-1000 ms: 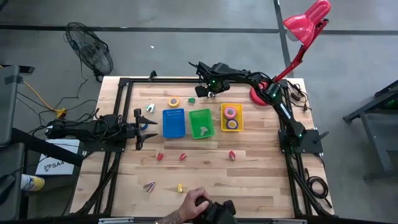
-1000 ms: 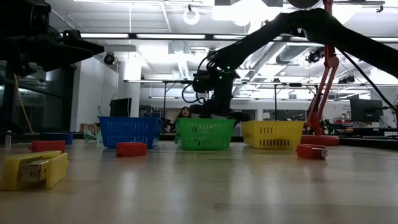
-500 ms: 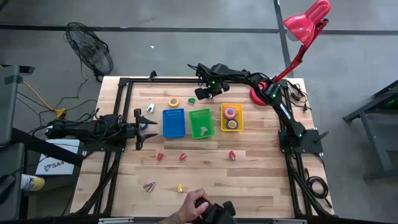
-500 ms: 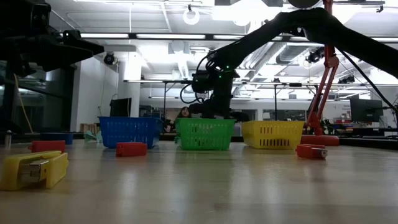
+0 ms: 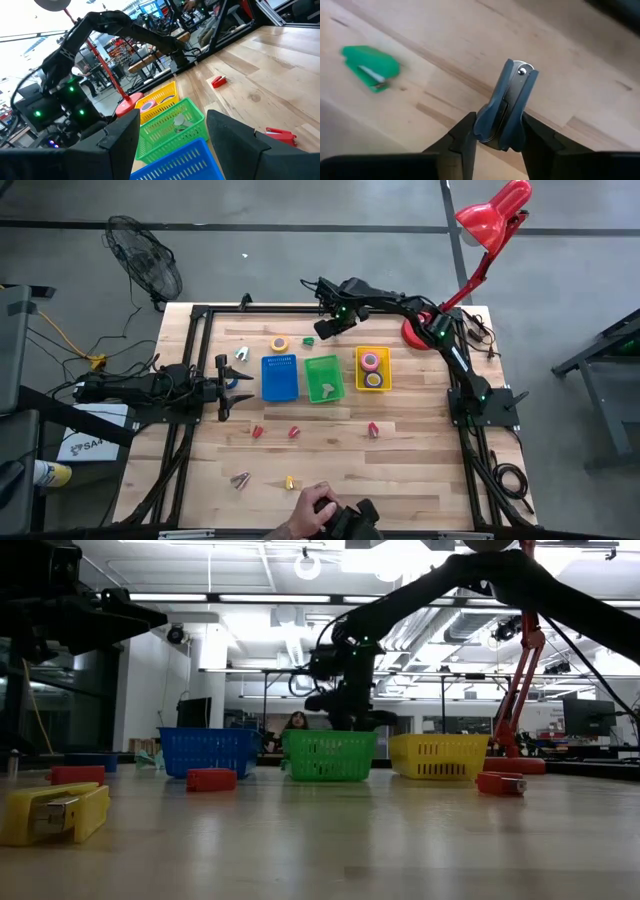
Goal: Pick and place Stapler, Stapler remover, tape
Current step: Put the black staple remover into the green bin
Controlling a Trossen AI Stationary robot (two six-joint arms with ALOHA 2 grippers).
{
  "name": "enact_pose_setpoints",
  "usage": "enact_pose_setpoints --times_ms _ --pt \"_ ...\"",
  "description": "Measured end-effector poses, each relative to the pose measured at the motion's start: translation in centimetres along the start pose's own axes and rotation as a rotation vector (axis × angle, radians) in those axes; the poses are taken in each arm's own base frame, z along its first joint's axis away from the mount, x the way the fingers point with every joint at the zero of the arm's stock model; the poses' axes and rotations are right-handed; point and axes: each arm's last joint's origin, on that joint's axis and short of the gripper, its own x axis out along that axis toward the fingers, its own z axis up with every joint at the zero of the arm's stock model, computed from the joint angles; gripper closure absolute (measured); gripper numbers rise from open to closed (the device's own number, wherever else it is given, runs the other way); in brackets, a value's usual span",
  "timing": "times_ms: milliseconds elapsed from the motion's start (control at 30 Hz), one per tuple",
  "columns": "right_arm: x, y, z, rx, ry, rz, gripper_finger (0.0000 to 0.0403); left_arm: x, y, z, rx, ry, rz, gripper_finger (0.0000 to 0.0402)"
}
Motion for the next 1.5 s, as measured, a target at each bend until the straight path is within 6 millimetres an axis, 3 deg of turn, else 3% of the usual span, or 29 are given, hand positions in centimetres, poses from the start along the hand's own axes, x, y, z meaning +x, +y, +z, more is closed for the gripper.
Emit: enact_pose_setpoints --times_ms 433,733,1100,1333,1500 --pt "-3.8 1.1 -0.7 -0.348 -0.036 0.122 0.0302 0.0 0.0 0.0 0.000 0.000 0.000 0.0175" --pt "-6.2 3.6 -3.4 -0.770 -0.007 0.137 0.0309 0.0 0.0 0.0 0.000 0.000 0.000 0.0175" --pt "-6.3 8.3 -7.5 -1.117 0.049 0.184 0.0308 0.0 0.0 0.0 0.000 0.000 -0.001 0.0175" --pt "-6.2 10.8 -9.5 -1.238 0.045 0.202 0.0308 0.0 0.0 0.0 0.000 0.000 0.000 0.0175" --pt "-4.5 11.6 -10.3 -1.263 0.059 0.195 0.0307 0.0 0.0 0.0 0.000 0.000 0.000 0.0175"
